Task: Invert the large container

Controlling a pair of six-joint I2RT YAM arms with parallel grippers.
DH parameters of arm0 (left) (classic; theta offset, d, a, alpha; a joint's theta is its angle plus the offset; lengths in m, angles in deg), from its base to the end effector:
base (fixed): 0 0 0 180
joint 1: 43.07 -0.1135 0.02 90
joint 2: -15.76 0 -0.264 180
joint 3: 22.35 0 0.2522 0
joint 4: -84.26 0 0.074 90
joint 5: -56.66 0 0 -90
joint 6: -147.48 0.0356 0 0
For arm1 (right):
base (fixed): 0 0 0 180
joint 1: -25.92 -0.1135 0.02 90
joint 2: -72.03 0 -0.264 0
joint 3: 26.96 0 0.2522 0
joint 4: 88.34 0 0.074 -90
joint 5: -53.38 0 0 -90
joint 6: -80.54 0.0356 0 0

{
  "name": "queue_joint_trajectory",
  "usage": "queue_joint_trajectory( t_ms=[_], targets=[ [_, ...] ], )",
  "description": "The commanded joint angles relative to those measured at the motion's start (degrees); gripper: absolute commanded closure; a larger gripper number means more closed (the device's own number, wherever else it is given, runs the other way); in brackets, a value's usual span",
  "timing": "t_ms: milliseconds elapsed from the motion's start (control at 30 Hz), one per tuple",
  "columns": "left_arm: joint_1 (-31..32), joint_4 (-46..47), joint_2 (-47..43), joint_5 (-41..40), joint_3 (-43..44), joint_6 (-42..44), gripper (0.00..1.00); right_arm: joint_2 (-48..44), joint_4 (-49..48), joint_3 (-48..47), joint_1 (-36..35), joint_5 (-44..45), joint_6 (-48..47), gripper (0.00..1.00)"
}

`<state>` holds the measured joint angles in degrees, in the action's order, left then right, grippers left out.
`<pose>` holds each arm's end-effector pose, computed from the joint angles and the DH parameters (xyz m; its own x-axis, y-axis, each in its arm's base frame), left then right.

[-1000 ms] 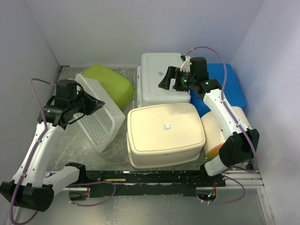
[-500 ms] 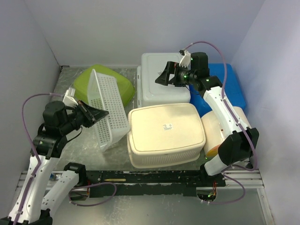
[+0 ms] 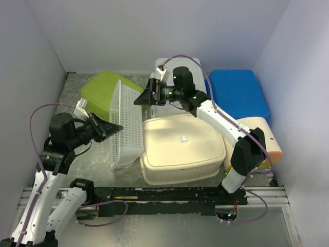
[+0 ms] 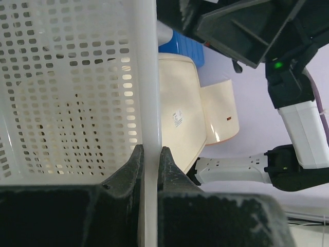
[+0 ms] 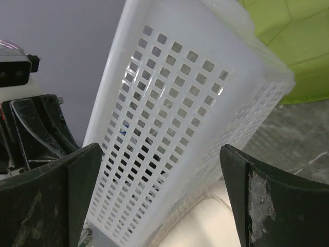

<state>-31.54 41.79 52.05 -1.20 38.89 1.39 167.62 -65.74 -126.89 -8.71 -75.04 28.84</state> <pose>0.1287 -0.0456 0.3448 -0.7175 -0.5708 -0.3991 0.1269 0.4562 -0.8808 0.3116 0.2421 0.3634 -0.7792 0.0520 -0.6246 -0.5707 0.3531 0.7414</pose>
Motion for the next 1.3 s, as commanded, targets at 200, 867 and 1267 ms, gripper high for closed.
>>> queue_joint_trajectory(
  t_ms=[200, 867, 1267],
  targets=[
    [-4.5, -14.5, 5.7, 3.3, 0.6, 14.5, 0.94, -1.2, -11.0, 4.7, -5.5, 4.0, 9.6, 0.00],
    [-7.2, -21.2, 8.3, -7.7, 8.7, 25.4, 0.93, 6.5, -11.7, -3.3, -14.7, 11.5, 8.3, 0.83],
    [-7.2, -17.2, 14.7, -19.0, 14.7, 21.3, 0.93, -7.9, -5.1, 4.7, -12.7, 27.5, -3.5, 0.45]
  ],
)
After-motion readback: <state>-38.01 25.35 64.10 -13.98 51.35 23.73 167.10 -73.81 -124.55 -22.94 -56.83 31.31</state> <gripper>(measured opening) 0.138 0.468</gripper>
